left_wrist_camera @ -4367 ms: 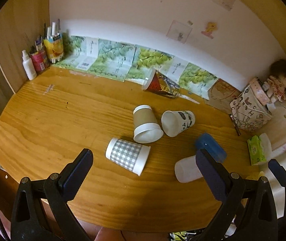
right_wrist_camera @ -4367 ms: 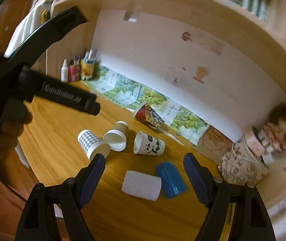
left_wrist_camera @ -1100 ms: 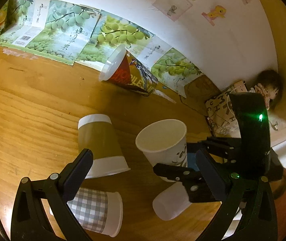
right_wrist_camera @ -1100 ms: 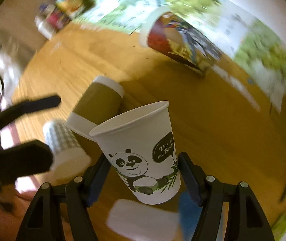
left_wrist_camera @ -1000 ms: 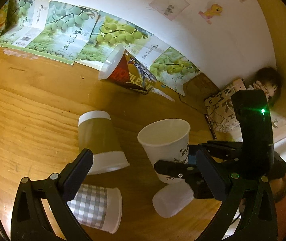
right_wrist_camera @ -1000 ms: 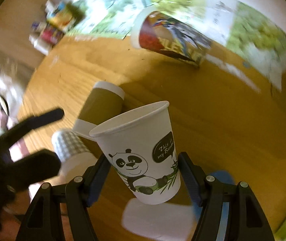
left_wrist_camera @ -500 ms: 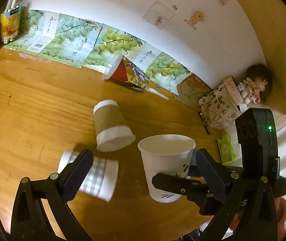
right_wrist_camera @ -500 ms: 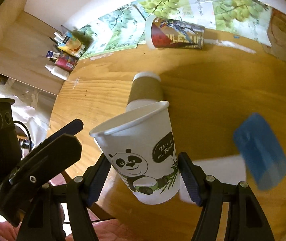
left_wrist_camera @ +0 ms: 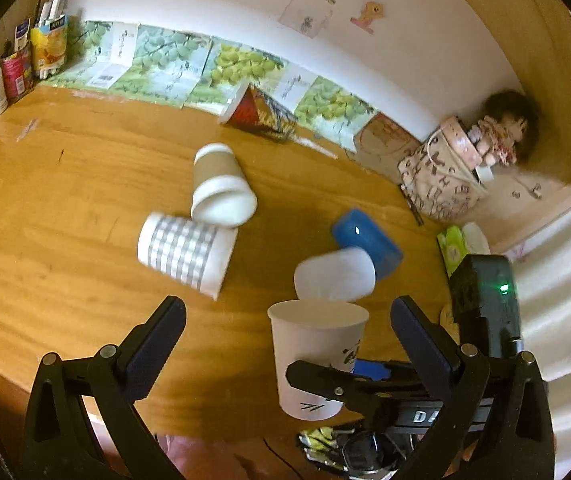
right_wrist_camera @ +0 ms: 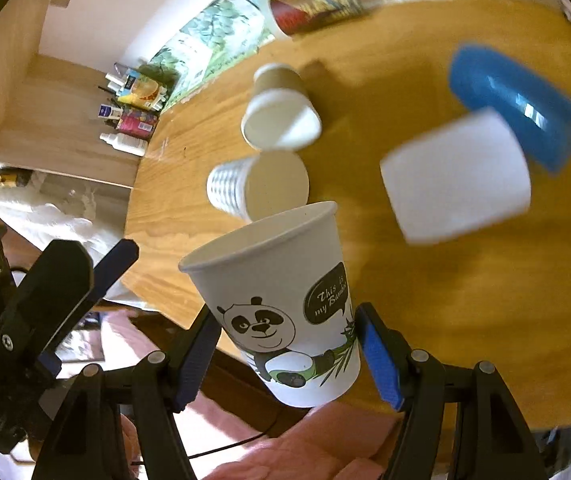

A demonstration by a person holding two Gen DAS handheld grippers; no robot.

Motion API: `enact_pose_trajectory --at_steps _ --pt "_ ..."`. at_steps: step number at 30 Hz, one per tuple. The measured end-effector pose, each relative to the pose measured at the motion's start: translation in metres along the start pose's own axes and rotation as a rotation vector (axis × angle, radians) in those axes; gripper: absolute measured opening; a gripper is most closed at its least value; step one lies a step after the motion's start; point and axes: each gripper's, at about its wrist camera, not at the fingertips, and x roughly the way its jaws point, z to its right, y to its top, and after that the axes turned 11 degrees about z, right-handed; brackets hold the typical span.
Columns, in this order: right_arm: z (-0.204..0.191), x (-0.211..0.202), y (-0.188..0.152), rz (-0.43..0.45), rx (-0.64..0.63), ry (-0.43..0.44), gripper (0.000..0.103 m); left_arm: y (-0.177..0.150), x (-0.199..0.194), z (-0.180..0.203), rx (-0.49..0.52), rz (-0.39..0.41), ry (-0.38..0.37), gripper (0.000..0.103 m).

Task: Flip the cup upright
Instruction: 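Lift the panda cup with the right gripper and rotate it mouth up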

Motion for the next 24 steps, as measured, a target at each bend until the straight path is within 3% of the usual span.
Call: enact_pose_trajectory --at_steps 9,18,24 --pt "0.029 0.015 -0.046 -0.062 0.173 0.052 0.07 -0.022 -0.011 0.001 0.021 -0.036 0.067 0.102" --pt "0.042 0.019 -0.053 -0.056 0.26 0.064 0.07 -0.025 -0.005 -0.004 0.047 -0.075 0.114 0.102" --pt "0.043 0.024 -0.049 -0.049 0.249 0.017 0.071 -0.025 0.0 -0.009 0.064 -0.088 0.109 0.102"
